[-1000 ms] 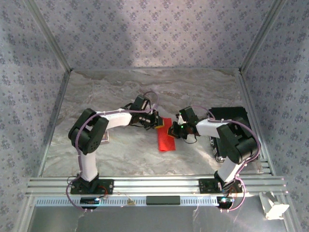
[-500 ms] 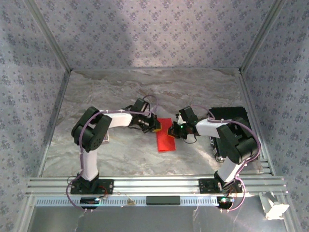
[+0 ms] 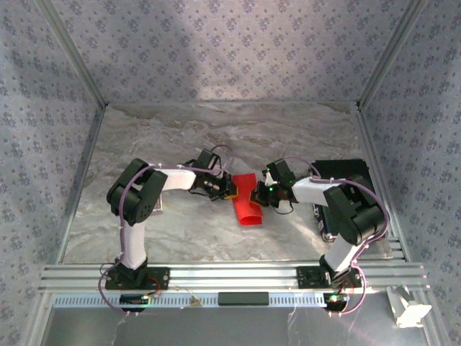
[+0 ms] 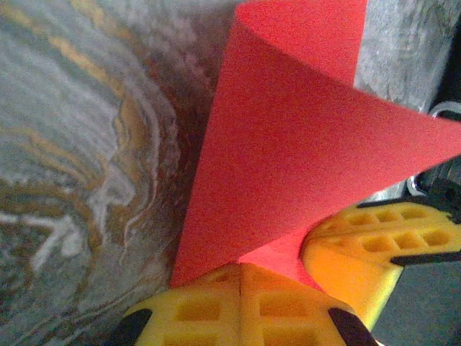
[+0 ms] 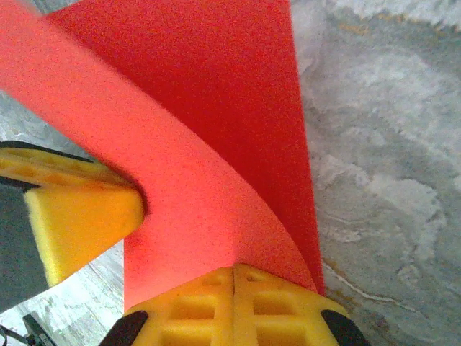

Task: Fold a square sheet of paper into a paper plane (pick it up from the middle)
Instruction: First fold the square sheet of paper in half at the center of the table.

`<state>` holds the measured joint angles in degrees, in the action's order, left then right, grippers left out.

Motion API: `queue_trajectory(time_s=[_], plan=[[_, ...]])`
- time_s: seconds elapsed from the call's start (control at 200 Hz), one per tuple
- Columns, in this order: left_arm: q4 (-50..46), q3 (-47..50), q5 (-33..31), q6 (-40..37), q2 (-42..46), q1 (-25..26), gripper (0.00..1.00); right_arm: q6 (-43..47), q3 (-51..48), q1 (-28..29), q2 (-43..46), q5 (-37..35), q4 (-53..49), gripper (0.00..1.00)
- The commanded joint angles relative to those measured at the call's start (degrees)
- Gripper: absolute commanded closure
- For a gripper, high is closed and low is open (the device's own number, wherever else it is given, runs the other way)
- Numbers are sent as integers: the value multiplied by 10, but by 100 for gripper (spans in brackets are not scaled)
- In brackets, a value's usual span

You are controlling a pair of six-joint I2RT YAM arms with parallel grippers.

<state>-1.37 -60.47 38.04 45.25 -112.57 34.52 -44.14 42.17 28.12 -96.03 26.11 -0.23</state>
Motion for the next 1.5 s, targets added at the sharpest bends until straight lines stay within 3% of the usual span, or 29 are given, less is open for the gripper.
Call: queue_trajectory(time_s=[0.0, 0.265, 0.49, 0.815, 1.219, 1.494], plan=[[-34, -37, -24, -15, 1, -4, 100, -3, -25, -2, -9, -55, -78, 99], [-26, -56, -11, -11, -37, -6, 100, -3, -27, -2, -8, -53, -73, 99], [-68, -51, -57, -27, -67, -10, 100, -1, -28, -3, -8, -52, -72, 99], [-110, -102, -58, -42, -17, -9, 100, 7, -24, -6, -7, -49, -74, 99], [-121, -137, -50, -63, -51, -9, 100, 10, -23, -6, -9, -45, -72, 99], [-160, -135, -91, -70, -88, -15, 100, 12, -27, -6, -9, -42, -71, 99]])
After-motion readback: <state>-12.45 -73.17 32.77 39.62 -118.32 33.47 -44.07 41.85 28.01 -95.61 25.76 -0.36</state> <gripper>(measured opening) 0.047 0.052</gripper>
